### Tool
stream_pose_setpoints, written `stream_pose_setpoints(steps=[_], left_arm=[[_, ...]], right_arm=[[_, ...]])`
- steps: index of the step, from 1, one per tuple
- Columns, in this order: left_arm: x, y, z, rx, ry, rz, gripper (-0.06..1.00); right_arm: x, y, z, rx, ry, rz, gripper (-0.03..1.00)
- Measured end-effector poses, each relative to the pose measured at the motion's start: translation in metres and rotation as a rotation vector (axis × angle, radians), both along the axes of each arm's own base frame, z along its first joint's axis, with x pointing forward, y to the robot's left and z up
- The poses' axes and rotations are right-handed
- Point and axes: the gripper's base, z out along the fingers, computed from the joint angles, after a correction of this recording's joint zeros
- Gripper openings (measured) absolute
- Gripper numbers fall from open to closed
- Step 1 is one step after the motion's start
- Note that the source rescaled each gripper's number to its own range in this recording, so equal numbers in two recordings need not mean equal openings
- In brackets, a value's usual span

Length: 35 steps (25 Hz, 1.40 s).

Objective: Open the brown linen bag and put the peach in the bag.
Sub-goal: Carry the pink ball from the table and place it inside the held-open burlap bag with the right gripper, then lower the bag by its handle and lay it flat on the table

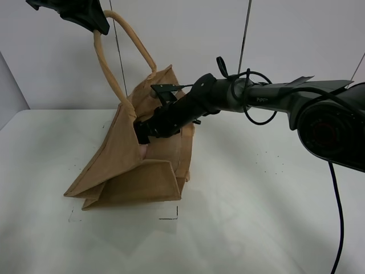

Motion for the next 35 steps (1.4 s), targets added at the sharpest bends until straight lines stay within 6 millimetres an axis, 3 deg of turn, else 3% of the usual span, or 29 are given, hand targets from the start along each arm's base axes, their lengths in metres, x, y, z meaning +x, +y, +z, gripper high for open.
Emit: stream_pose_setpoints(steps=[6,12,22,29,35], left_arm=[[0.0,0.0,0.0,0.0,0.0,0.0,0.0],[0.0,0.0,0.0,0.0,0.0,0.0,0.0],[0.0,0.0,0.0,0.0,0.0,0.0,0.0],[0.0,0.0,0.0,0.0,0.0,0.0,0.0],[0.0,0.0,0.0,0.0,0.0,0.0,0.0]], right_arm=[[-0.005,-0.007,0.006,-0.1,0.005,0.044,0.98],[-0.012,-0.019,0.05,-0.155,-0.01,0.027,1.0],[-0.023,-0.052,0.103,-0.324,-0.032,-0.045,1.0],[-0.001,-0.118,0.098,-0.436,0.125,-0.267,1.0],[0.024,-0.209,0.096,-0.474,0.208,-0.49,1.0]])
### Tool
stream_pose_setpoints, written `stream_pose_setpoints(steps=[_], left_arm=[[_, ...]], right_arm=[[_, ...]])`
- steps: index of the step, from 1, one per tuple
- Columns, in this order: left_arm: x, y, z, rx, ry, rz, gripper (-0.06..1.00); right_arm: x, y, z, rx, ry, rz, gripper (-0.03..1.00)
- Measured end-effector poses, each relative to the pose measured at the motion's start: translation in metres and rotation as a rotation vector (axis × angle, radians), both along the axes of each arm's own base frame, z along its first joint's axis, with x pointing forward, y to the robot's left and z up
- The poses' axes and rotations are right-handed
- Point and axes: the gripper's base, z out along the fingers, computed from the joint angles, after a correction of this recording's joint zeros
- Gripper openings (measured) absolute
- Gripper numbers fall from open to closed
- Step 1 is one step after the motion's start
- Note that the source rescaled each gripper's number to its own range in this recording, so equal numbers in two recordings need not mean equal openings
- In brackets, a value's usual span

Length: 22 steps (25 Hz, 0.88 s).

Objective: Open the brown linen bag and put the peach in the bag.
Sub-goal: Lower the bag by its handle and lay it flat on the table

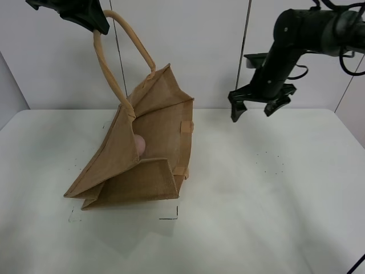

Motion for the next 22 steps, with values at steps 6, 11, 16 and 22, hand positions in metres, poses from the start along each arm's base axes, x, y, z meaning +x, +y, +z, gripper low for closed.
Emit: stream_pose_setpoints(steps=[6,11,16,22], left_arm=[[0.0,0.0,0.0,0.0,0.0,0.0,0.0],[0.0,0.0,0.0,0.0,0.0,0.0,0.0],[0.0,0.0,0.0,0.0,0.0,0.0,0.0],[0.0,0.0,0.0,0.0,0.0,0.0,0.0]], right_arm=[[0.007,-0.076,-0.001,-0.013,0.024,-0.167,1.0],[0.002,-0.088,-0.002,-0.021,0.09,-0.188,1.0],[-0.008,-0.088,-0.004,-0.023,0.142,-0.198,1.0],[-0.059,-0.088,0.006,-0.029,0.203,-0.204,1.0]])
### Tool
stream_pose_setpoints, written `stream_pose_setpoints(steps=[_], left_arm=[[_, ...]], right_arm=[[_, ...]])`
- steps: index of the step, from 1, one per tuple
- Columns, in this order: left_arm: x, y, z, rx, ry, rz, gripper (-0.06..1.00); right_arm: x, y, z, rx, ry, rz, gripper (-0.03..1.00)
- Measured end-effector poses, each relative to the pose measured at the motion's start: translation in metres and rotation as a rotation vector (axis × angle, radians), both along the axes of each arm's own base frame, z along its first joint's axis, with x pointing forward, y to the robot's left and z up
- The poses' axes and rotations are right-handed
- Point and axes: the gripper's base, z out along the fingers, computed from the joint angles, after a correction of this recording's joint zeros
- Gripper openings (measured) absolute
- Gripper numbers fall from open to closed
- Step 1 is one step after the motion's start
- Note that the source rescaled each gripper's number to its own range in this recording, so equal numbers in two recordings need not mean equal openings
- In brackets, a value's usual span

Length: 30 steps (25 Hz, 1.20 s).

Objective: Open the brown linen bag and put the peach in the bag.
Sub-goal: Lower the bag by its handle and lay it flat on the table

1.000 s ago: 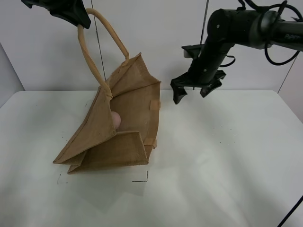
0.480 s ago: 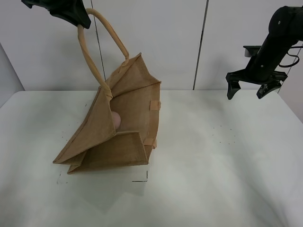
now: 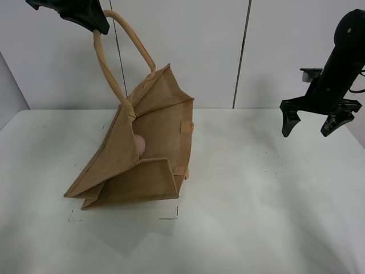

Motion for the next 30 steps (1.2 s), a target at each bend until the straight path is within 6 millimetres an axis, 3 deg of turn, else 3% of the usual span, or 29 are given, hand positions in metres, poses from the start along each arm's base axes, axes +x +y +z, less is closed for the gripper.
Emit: stream_pose_setpoints(steps=[9,13,16,23,30], left_arm=[[0.0,0.0,0.0,0.0,0.0,-0.001,0.0],[0.0,0.0,0.0,0.0,0.0,-0.001,0.0],[0.0,0.0,0.0,0.0,0.0,-0.001,0.0],[0.0,0.0,0.0,0.0,0.0,-0.001,0.0],[0.0,0.0,0.0,0.0,0.0,-0.001,0.0]], right_arm=[[-0.149,-0.002,0.038,-0.017,-0.038,0.004,1.0],[-0.211,-0.005,0.038,-0.05,-0.095,0.01,1.0],[-0.254,-0.006,0.037,-0.059,-0.241,0.002,1.0],[-0.326,-0.006,0.023,-0.046,-0.624,-0.037,1.0],[-0.363,-0.006,0.03,-0.032,-0.866,-0.048,1.0]])
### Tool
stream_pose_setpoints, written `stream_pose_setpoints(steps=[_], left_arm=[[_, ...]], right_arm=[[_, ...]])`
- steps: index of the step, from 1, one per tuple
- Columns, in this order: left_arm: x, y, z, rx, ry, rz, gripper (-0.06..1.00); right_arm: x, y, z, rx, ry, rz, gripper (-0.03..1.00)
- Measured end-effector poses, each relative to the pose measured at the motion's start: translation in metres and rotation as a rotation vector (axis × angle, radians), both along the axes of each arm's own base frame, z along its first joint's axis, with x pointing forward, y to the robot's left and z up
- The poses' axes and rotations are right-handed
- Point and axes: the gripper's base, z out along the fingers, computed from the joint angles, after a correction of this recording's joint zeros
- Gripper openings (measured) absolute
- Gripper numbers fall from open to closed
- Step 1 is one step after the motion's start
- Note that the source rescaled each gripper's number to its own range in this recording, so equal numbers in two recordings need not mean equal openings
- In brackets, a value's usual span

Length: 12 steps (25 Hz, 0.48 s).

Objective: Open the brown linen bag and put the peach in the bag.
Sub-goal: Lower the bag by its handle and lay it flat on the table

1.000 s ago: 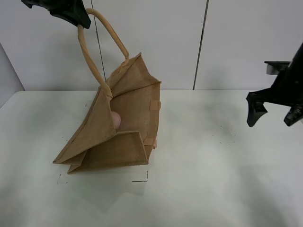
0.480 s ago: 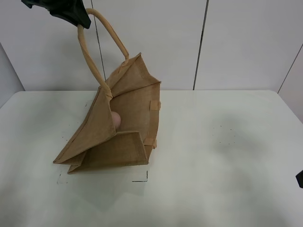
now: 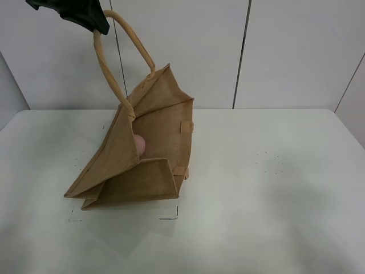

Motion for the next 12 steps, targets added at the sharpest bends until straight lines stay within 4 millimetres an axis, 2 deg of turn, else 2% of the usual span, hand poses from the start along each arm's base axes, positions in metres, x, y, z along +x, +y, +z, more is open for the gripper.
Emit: stream_pose_setpoints(steps=[12], left_arm=[[0.0,0.0,0.0,0.0,0.0,0.0,0.0]], right_arm=[[-0.023,0.0,0.0,0.002,-0.144,-0.006,1.0]])
